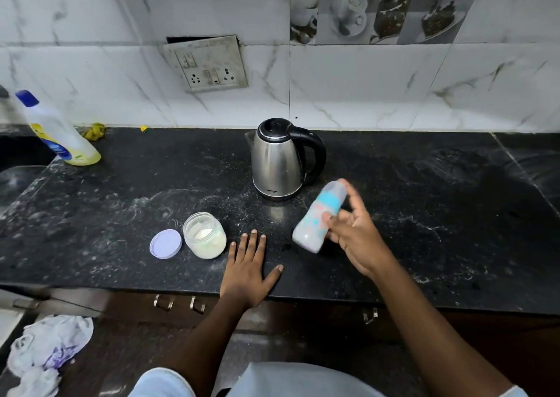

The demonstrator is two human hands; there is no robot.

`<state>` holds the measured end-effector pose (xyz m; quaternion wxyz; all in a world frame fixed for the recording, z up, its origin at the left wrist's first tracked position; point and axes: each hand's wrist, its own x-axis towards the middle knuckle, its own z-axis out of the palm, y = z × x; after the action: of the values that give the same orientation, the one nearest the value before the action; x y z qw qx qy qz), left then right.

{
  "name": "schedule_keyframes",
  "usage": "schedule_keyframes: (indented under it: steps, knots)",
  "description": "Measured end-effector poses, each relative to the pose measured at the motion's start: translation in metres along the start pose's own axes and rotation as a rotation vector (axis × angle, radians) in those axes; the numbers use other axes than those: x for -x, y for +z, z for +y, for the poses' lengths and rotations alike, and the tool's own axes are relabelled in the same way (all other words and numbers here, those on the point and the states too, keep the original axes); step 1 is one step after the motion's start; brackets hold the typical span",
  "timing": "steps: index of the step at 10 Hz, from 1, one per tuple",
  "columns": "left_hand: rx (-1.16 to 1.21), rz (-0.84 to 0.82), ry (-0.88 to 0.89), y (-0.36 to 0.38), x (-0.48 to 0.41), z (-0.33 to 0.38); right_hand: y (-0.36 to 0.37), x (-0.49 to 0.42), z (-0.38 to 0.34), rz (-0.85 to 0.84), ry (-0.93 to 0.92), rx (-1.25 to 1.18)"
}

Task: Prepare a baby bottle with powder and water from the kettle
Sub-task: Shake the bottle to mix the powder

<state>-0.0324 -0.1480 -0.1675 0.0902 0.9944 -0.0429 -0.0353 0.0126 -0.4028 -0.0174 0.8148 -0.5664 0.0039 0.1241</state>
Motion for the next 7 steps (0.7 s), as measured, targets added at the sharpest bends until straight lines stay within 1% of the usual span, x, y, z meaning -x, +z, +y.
schedule_keyframes:
  steps: [1,2,3,4,5,6,7]
  knots:
    - [0.008,0.009,0.002,0.001,0.002,-0.002,0.003,0.0,-0.003,-0.068,0.016,0.038]
    - [0.01,0.014,0.0,-0.001,0.0,-0.001,0.0,-0.004,-0.004,0.075,-0.042,-0.081]
    - [-0.004,-0.004,-0.002,0.001,0.001,0.0,-0.002,0.0,-0.005,-0.176,0.027,0.111]
    - [-0.013,-0.009,-0.002,0.0,0.0,-0.002,-0.006,-0.001,-0.007,0.017,-0.02,-0.056]
    - [0.007,-0.005,-0.002,-0.002,-0.002,0.003,-0.009,-0.004,-0.009,-0.062,0.009,0.04]
    - [-0.004,-0.013,-0.003,0.0,0.003,-0.001,-0.006,0.0,-0.006,-0.205,0.047,0.127]
    - [-0.015,-0.013,-0.01,-0.001,0.001,-0.001,-0.006,-0.004,-0.006,0.04,-0.021,-0.024]
